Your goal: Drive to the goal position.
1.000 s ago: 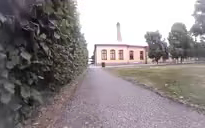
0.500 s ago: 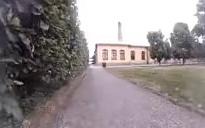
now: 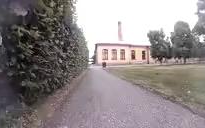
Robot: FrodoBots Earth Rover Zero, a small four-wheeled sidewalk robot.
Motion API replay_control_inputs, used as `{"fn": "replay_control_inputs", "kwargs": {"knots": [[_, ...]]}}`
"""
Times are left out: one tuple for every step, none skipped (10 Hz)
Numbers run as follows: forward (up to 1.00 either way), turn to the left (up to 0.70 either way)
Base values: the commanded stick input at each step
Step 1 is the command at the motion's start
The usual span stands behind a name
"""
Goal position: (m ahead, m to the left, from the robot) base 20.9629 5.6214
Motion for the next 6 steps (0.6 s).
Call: {"fn": "replay_control_inputs", "kwargs": {"knots": [[0.85,0.01],[0.85,0.01],[0.85,0.01],[0.85,0.01],[0.85,0.01],[0.85,0.01]]}}
